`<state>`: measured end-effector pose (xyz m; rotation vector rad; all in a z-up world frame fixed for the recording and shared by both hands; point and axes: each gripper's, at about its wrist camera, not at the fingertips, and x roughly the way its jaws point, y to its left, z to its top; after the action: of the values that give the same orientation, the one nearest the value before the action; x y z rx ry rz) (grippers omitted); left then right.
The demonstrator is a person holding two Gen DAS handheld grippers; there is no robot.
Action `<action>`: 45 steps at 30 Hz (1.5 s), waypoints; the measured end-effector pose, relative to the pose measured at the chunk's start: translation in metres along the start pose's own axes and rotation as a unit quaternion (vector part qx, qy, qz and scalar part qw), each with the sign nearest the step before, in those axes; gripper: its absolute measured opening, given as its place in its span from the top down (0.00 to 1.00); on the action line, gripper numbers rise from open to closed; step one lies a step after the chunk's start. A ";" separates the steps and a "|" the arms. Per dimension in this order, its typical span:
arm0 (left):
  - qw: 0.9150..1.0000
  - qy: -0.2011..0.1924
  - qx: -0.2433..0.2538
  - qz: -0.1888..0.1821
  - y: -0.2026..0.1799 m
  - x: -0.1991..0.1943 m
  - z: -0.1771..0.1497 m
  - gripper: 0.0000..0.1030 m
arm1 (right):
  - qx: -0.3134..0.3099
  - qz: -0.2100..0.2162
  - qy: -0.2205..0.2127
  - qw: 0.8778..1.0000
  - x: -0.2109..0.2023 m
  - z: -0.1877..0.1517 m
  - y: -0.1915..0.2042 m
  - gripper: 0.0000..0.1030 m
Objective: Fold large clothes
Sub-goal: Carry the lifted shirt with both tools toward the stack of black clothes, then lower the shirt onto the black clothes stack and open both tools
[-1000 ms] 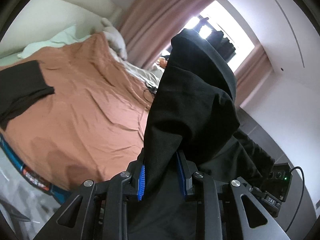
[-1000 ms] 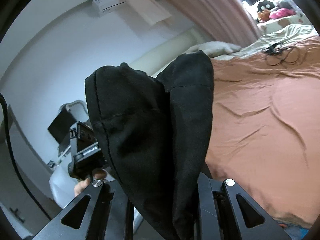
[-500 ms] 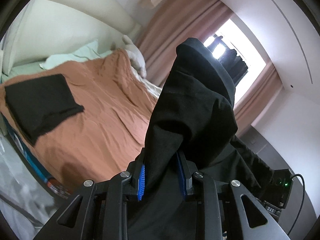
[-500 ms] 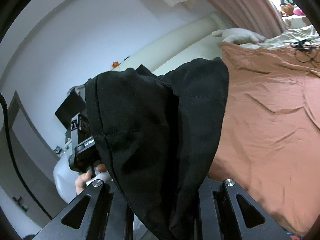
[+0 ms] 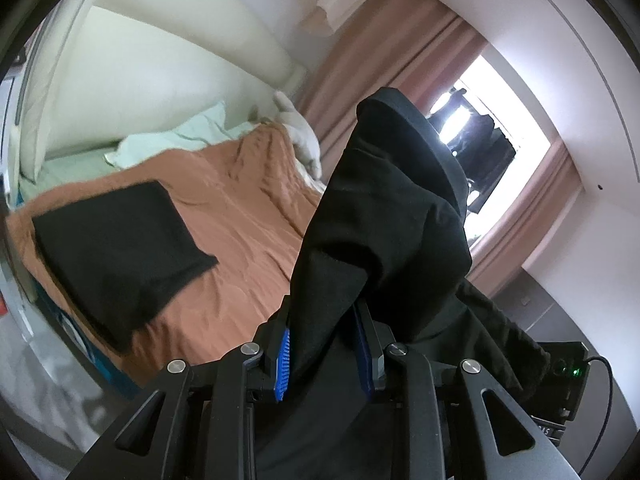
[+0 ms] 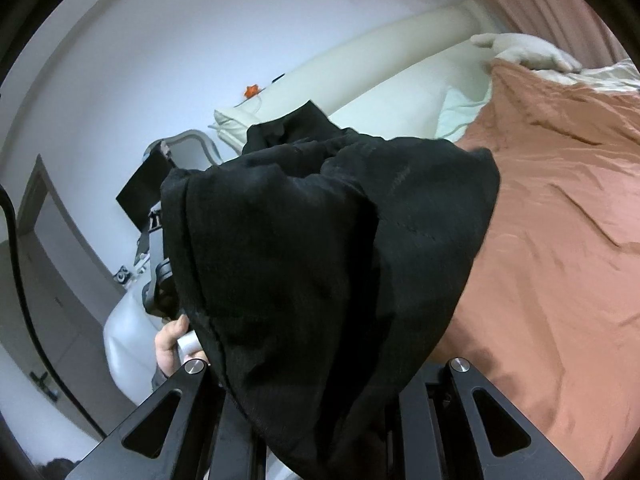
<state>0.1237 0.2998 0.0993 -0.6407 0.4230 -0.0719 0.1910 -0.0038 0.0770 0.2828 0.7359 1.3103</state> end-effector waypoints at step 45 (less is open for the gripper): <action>0.988 0.011 -0.025 0.152 0.222 0.120 0.182 0.73 | 0.117 0.093 0.085 0.985 0.360 0.117 -0.134 0.84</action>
<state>0.2924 0.5574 0.0551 -0.6195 0.5405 0.2221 0.3957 0.3246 -0.0322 0.4416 1.0313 1.4383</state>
